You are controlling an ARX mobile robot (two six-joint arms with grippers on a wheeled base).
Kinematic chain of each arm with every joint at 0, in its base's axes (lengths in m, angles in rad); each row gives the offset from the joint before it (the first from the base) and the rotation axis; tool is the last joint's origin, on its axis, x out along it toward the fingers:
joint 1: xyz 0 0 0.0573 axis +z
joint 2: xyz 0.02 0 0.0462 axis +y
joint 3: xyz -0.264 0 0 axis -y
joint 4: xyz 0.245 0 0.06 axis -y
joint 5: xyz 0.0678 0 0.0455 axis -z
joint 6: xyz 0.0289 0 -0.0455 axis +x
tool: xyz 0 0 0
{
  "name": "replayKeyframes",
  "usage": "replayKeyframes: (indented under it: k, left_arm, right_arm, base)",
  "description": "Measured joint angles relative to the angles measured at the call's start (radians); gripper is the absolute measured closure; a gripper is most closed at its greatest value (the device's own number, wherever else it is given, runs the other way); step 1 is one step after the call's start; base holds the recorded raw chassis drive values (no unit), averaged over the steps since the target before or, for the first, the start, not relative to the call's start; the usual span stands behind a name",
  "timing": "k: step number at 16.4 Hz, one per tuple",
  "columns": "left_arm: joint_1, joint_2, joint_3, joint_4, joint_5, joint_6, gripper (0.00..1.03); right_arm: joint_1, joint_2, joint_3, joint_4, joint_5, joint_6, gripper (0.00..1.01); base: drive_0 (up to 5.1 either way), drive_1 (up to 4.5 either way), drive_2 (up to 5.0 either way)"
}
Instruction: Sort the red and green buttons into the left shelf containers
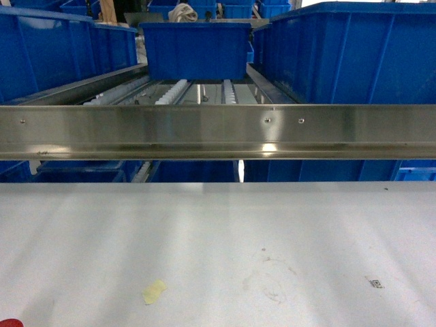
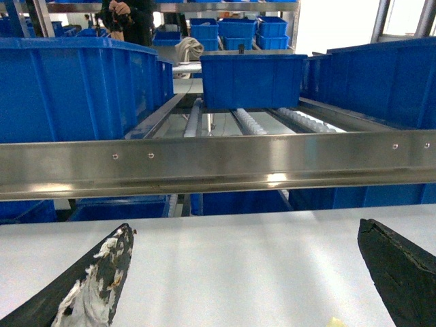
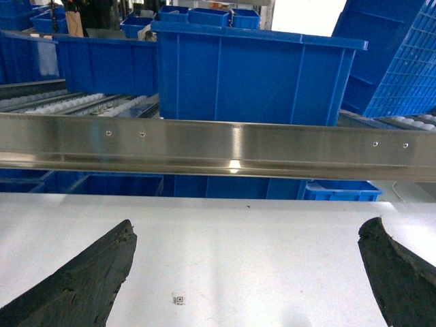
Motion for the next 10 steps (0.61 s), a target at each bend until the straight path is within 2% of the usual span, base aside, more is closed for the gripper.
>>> replayKeyframes:
  k: [10]
  left_arm:
    - [0.000,0.000,0.000,0.000,0.000,0.000,0.05]
  right_arm:
    - [0.000,0.000,0.000,0.000,0.000,0.000,0.03]
  base:
    - [0.0,0.00,0.0]
